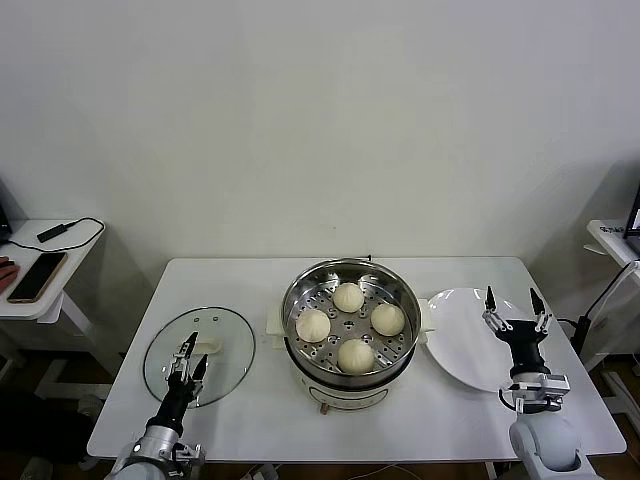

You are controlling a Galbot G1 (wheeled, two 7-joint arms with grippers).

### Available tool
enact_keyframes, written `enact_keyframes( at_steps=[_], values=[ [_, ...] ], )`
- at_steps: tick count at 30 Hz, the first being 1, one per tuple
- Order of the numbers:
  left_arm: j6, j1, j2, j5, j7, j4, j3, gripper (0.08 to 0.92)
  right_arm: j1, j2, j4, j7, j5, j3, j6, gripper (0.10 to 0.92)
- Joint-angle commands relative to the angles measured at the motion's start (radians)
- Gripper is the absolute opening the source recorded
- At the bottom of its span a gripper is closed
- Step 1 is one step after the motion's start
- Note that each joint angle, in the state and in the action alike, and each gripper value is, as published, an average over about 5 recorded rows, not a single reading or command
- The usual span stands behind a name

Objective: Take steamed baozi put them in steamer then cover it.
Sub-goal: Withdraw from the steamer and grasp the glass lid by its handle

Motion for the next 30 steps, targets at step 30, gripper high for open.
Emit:
enact_keyframes(
  at_steps=[30],
  values=[
    [0.056,-0.215,-0.001,0.056,-0.025,0.224,0.035,0.823,-0.059,0.066,-0.005,0.002,-0.040,0.049,0.017,0.823]
  ],
)
